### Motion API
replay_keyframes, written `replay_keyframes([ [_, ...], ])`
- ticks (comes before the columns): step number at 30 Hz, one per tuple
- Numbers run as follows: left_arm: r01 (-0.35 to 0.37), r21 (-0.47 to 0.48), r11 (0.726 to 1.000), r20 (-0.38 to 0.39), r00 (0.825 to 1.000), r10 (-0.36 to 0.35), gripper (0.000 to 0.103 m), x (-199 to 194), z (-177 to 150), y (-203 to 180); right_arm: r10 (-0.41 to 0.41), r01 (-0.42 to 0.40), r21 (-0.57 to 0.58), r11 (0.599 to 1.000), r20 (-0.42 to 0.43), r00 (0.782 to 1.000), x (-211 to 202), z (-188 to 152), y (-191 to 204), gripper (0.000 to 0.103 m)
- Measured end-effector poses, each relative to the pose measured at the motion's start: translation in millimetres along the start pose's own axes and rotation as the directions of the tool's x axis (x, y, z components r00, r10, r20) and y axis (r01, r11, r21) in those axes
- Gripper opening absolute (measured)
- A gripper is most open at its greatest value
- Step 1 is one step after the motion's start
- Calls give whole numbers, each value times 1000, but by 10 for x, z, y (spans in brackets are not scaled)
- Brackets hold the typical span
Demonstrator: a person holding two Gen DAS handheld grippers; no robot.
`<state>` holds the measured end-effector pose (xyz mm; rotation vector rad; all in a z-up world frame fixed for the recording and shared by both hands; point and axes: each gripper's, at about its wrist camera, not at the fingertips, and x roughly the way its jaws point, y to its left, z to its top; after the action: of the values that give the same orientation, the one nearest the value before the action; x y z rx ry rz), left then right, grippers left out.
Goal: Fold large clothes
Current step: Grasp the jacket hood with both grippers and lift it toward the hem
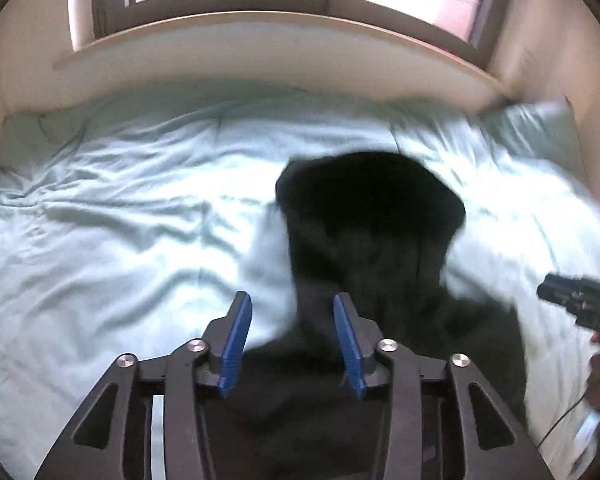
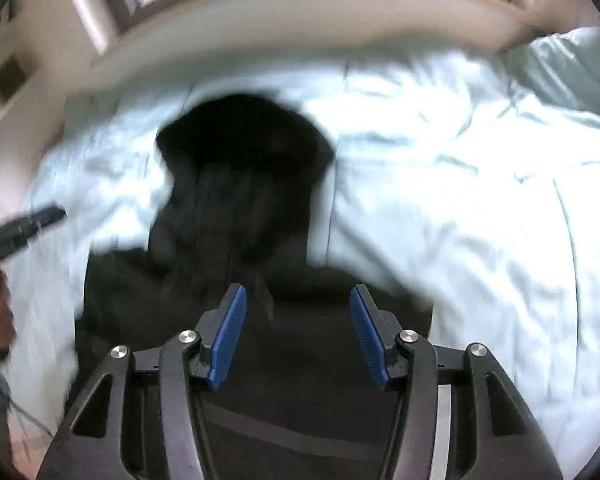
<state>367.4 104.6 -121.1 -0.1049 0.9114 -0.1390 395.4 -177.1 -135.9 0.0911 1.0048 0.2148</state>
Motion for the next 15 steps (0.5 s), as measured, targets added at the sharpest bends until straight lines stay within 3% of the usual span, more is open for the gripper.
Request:
replay_keyframes([
  [6,17,-59,998,-40,999,-19,44,816,508,34,-13,15,73,997,-15,1000,673,592,-123,58],
  [11,1,-63,998,-99,995,-7,44,1408,627,27,-34,40,97,995,-68,997,1181,739,-156,58],
  [13,-9,-70,998,-117,993,1,44,1617,651,25,-31,41,109,993,-93,995,1359,722,-183,47],
  [14,-26,-69,997,-112,994,18,44,1698,664,24,-30,43,110,993,-115,993,1477,711,-202,29],
  [15,-65,-67,996,-92,994,58,34,1763,672,34,-36,51,109,993,-139,990,1573,711,-209,22],
])
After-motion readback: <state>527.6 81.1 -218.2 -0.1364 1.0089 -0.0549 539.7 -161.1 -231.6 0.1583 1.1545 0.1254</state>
